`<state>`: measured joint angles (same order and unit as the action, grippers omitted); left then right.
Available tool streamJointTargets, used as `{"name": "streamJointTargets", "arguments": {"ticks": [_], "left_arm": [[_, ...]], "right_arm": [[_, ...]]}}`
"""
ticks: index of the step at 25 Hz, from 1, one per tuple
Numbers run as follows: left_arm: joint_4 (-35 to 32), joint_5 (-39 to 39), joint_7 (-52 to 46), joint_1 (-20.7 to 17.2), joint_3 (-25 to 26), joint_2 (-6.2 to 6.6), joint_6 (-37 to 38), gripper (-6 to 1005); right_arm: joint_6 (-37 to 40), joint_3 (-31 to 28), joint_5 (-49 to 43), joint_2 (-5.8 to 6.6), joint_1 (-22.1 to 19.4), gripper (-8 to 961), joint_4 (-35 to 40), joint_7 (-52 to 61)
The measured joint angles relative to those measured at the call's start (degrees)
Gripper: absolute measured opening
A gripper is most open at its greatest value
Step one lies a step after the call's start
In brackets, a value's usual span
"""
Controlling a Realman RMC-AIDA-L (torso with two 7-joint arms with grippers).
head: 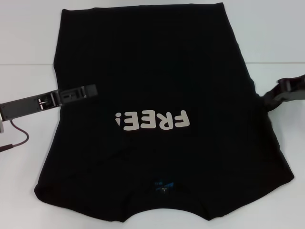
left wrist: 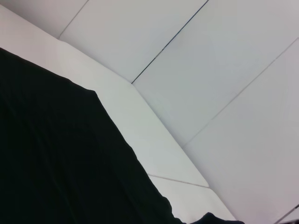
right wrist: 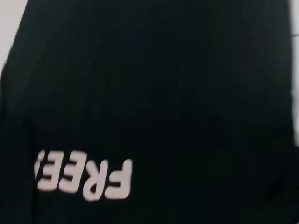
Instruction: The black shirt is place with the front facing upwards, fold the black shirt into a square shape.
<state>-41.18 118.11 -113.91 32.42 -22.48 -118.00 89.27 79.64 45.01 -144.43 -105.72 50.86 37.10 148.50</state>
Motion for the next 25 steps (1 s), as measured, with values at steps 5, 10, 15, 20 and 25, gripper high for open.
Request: {"name": "streamJointTargets", "arguments": {"ticks": [5,10,15,20,25], "left_arm": [[0.8,0.0,0.0,-0.2,1.1,0.07,0.1,515],[1.2,-0.3,0.0,-0.6,2.1,0.26,0.1,514],[1.3,-1.3,0.0,-0.9,2.4,0.35,0.1,513],[1.3,-1.4,0.0,-0.8,2.8,0.48,-0.1,513],[1.3,-2.0,-0.6,-0.9,2.8,0.56,0.0,512]], "right_arm": [[-1.2,7.4,-0.4,-2.19,2.6,38,0.0,-3.8],[-1.7,10.1,-2.8,-5.36,2.7,40,4.8,-8.9],[-2.2,9.9,-5.4,-7.4,1.8,41,8.6,-9.3],[-0.6,10.4,-5.7,-7.49,1.8,42,8.7,-12.1],[-2.5,7.6,-8.6,-7.31,1.4,211,8.7,-7.8]]}}
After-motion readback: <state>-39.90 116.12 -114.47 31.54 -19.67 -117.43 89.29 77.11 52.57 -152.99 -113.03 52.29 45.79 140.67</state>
